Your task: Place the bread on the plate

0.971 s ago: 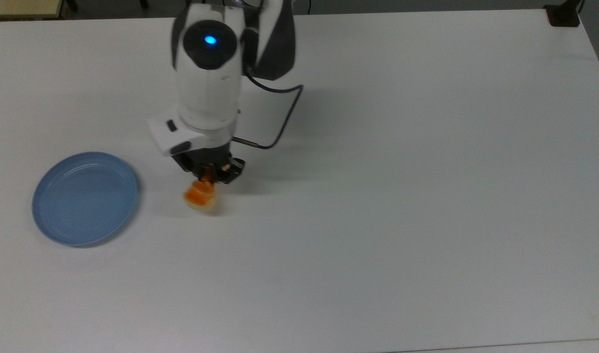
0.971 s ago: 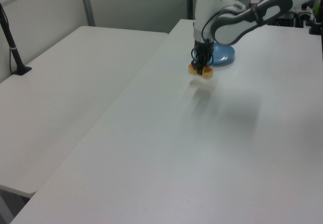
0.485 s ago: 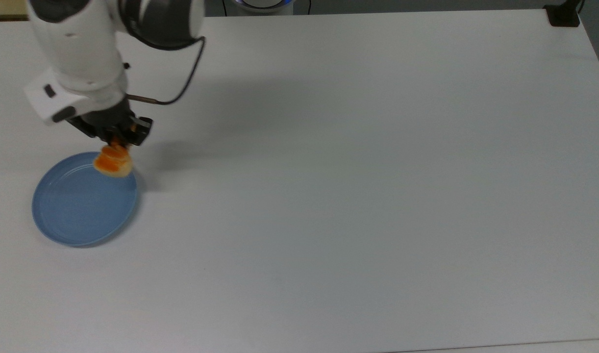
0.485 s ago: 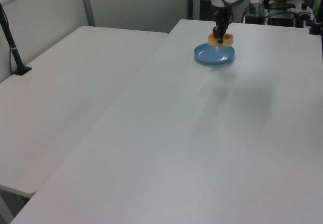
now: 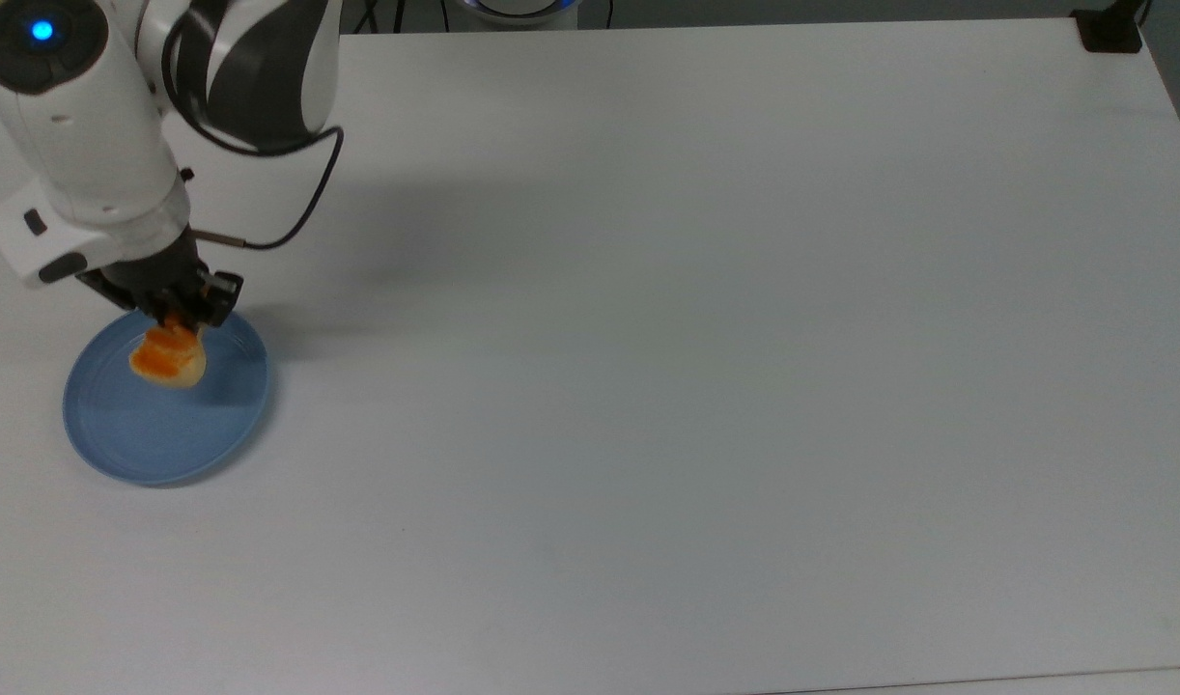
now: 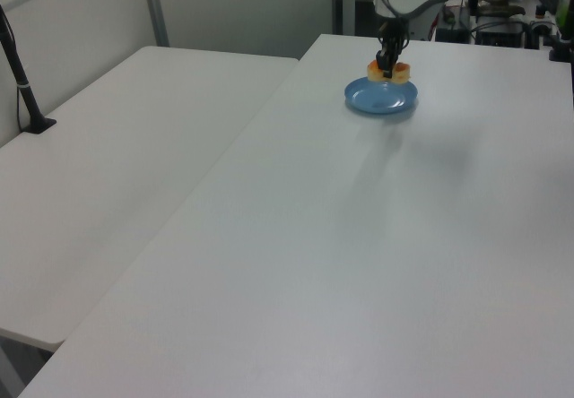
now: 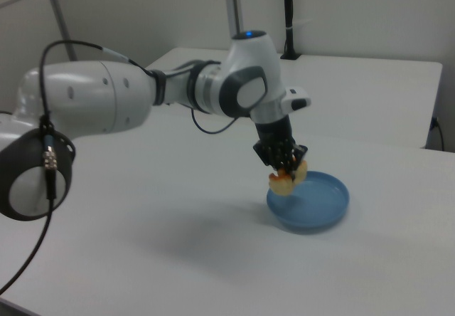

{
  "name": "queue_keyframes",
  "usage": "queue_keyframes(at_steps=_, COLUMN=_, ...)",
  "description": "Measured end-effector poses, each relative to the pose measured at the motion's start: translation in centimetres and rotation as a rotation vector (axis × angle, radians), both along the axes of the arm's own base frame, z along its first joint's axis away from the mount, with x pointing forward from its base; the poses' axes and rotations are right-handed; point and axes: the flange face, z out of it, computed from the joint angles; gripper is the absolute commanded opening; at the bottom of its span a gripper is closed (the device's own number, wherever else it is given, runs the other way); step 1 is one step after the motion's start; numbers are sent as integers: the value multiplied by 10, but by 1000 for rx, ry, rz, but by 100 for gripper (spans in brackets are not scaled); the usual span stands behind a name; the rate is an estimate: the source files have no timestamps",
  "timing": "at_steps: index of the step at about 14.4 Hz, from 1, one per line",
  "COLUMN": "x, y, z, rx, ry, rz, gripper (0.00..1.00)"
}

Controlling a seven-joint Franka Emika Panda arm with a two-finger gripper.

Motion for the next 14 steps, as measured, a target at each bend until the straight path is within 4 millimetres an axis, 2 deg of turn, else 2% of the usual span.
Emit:
queue_keyframes(at_steps=3, x=10, y=-9, z=-22, rx=-8, ry=-39, rz=-17, gripper=21)
queue_keyframes(at_steps=4, x=10, y=-12, z=-28, rx=-8, ry=-39, rz=-23, gripper=30)
queue_keyframes(at_steps=5, x=10, y=-14, z=-31, rx=-7, ry=-35, rz=-26, gripper=34)
queue_keyframes(at_steps=6, x=10, y=-15, z=-33, rx=-7, ry=-37, rz=-27, gripper=43)
queue_keyframes(at_steps=8, x=12, y=-17, z=-38, rx=-9, ry=-43, rz=-26, gripper=79)
queue_keyframes(at_steps=9, x=11, y=-18, z=-40, rx=-9, ry=-41, rz=-27, gripper=87)
queue_keyframes(at_steps=12, x=10, y=-22, z=-49, rx=-14, ry=-27, rz=-28, gripper=98)
queue_keyframes(at_steps=14, x=10, y=-22, z=-52, rx=-20, ry=-21, rz=-25, gripper=100)
